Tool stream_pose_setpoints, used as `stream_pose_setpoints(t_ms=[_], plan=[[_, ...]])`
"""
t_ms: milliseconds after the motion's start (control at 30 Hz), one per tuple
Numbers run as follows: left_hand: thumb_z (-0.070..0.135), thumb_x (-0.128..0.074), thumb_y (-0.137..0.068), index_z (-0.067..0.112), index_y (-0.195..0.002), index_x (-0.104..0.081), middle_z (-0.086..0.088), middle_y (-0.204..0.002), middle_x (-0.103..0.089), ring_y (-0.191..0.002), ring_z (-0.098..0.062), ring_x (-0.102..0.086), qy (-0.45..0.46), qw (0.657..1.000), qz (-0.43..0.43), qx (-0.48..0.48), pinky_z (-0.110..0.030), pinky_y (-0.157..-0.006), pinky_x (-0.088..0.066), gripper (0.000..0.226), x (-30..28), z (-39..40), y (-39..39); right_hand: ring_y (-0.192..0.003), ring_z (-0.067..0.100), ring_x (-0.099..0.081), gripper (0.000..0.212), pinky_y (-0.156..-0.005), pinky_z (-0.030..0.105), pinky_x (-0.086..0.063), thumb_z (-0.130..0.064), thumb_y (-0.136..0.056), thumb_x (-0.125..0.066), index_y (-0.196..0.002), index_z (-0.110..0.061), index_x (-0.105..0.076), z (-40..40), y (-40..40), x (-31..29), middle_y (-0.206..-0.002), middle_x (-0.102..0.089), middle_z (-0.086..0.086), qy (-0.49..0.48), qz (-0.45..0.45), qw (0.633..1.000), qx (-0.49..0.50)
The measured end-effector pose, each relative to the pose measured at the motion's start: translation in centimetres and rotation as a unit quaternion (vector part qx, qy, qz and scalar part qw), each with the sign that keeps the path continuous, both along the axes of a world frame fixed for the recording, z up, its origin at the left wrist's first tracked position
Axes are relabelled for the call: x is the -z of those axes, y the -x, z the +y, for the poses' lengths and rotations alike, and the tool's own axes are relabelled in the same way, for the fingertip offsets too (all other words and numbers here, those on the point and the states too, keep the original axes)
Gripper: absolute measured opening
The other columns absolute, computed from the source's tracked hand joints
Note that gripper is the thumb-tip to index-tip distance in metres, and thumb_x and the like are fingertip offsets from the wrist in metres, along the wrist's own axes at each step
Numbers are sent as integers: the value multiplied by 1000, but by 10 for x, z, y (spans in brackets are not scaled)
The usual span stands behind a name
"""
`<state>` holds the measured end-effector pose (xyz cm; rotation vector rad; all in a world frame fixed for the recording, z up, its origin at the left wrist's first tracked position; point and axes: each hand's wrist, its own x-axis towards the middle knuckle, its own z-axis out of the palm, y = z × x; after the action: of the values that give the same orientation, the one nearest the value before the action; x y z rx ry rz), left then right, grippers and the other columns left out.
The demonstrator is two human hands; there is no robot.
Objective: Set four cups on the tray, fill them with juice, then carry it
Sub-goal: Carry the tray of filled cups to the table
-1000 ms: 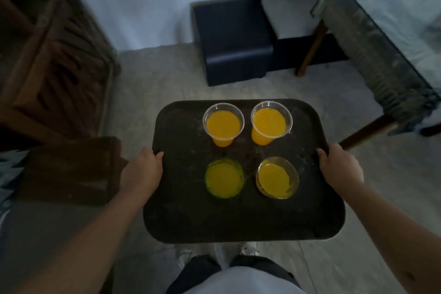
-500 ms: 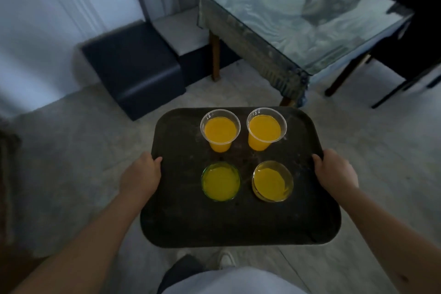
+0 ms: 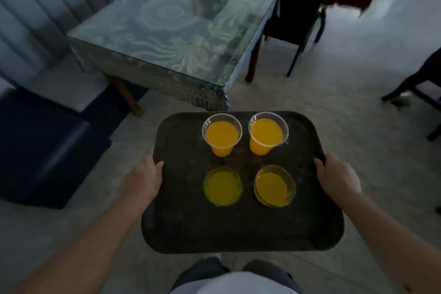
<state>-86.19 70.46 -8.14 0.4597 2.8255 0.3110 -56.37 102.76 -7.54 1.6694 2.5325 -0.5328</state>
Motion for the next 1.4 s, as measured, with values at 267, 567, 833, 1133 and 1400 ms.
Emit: stream_pose_setpoints(t_ms=[267, 567, 833, 1133, 1400], plan=[[42, -41, -102, 11, -93, -51, -11, -88, -59, -75, -27, -56, 31, 992, 12, 118, -39, -64, -47, 34, -4, 133, 49, -62, 20, -62, 26, -58, 40, -57, -43, -97, -45, -87, -19, -51, 53, -12, 3, -73, -61, 3, 17, 14, 991, 131], [42, -38, -103, 12, -89, -44, -14, -89, -57, -87, -38, -60, 26, 980, 25, 196, -38, -64, -36, 34, -7, 282, 64, -63, 23, -65, 28, -60, 45, -58, -45, -96, -44, -87, -20, -51, 169, -23, 2, -74, -64, 5, 22, 29, 982, 187], [44, -38, -102, 9, -99, -51, -18, -104, -64, -96, -39, -62, 36, 979, 27, 199, -41, -69, -43, 37, -6, 413, 81, -64, 22, -64, 28, -57, 40, -56, -42, -97, -45, -91, -16, -53, 291, -11, -8, -76, -63, 6, 22, 28, 983, 180], [44, -36, -103, 10, -93, -47, -16, -97, -61, -88, -38, -60, 11, 975, 14, 223, -45, -72, -50, 37, -10, 550, 129, -65, 25, -60, 30, -61, 44, -56, -43, -96, -45, -87, -15, -52, 418, 35, -12, -74, -60, 7, -13, 30, 980, 196], [43, -37, -103, 10, -94, -49, -14, -93, -59, -82, -34, -58, 6, 975, 20, 222, -41, -67, -43, 37, -5, 645, 188, -67, 23, -62, 25, -64, 43, -57, -41, -96, -45, -93, -18, -53, 516, 96, -14, -76, -61, 4, 3, 30, 977, 210]])
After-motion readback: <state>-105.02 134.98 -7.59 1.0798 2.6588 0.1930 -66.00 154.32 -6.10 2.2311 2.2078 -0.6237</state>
